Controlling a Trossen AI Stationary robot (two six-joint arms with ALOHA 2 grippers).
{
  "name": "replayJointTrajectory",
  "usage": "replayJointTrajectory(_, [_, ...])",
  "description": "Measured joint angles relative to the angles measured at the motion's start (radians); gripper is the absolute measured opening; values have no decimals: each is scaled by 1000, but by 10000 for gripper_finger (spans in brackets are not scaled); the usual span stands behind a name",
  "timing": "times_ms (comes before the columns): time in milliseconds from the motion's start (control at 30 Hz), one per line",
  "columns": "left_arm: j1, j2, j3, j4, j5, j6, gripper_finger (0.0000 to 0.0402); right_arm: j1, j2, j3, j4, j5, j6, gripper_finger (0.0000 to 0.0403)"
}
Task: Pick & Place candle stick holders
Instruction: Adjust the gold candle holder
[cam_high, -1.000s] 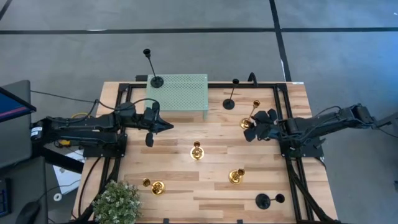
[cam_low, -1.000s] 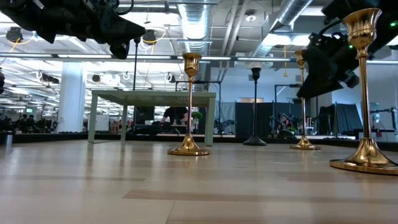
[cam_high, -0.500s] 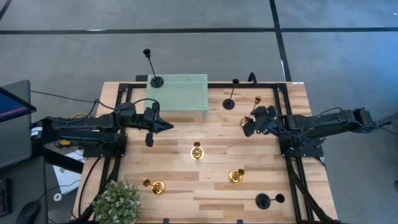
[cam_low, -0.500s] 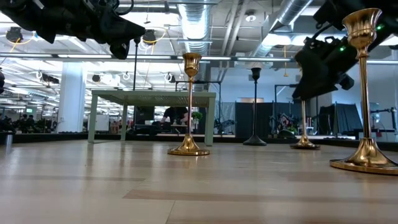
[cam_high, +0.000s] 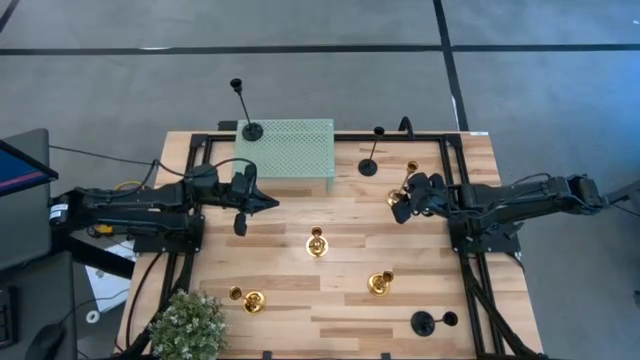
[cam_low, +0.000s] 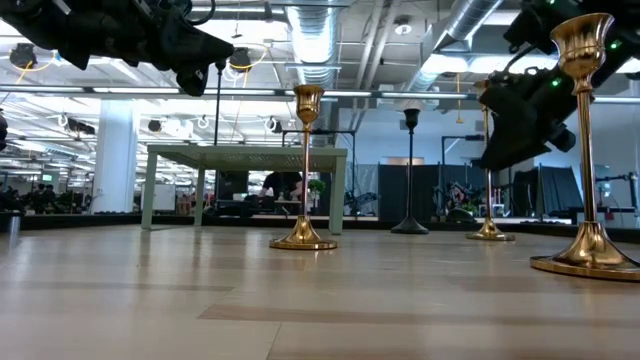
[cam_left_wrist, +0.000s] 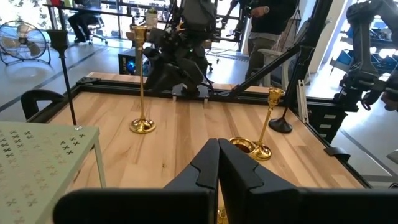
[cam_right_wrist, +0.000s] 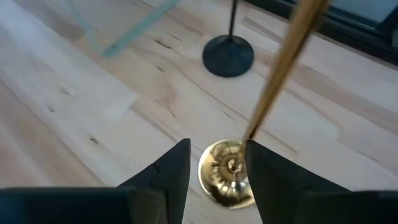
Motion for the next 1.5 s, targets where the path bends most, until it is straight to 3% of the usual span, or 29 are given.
replayJointTrajectory(333, [0, 0, 0, 0, 0, 0, 5, -38, 0, 0, -28, 1, 41, 169])
replayJointTrajectory(633, [0, 0, 0, 0, 0, 0, 5, -89, 0, 1, 33, 34, -46, 195])
replayJointTrajectory(767, [0, 0, 0, 0, 0, 0, 5, -103, 0, 1, 33, 44, -56, 156])
replayJointTrajectory(1033, [0, 0, 0, 0, 0, 0, 5, -103, 0, 1, 32, 67, -108, 13])
replayJointTrajectory(1267, [0, 0, 0, 0, 0, 0, 5, -112, 0, 1, 32, 182, -119, 7])
replayJointTrajectory(1500, [0, 0, 0, 0, 0, 0, 5, -234, 0, 0, 34, 187, -116, 5])
